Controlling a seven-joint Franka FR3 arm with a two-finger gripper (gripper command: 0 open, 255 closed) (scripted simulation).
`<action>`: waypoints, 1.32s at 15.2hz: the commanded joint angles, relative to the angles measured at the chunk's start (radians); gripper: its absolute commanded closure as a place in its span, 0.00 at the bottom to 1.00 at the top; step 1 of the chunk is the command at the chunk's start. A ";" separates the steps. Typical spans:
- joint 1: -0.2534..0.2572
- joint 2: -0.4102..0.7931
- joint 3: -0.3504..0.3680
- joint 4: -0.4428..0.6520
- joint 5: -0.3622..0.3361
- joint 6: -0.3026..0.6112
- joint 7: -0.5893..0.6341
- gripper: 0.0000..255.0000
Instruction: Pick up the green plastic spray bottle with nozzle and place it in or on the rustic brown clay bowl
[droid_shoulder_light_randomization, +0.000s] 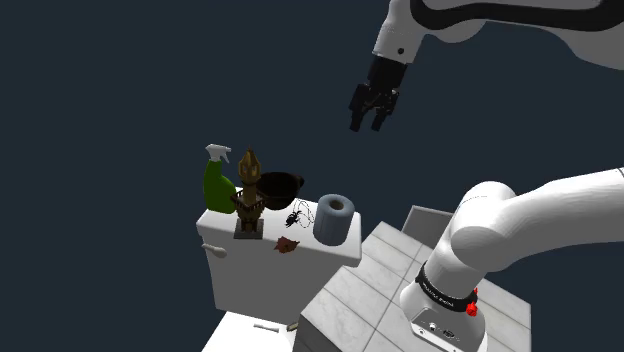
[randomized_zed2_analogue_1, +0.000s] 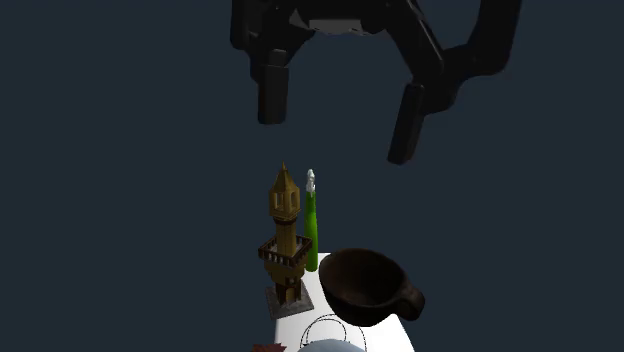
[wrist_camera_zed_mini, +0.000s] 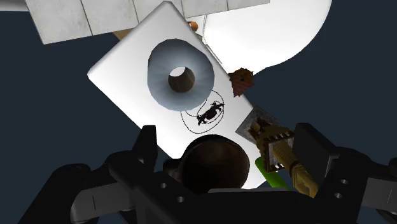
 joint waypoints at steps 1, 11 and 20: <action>0.000 0.000 0.000 0.000 0.000 0.000 0.000 0.00; 0.091 0.199 0.003 -0.135 0.029 0.477 -0.182 0.00; 0.201 0.498 -0.010 -0.108 0.108 0.875 -0.378 0.00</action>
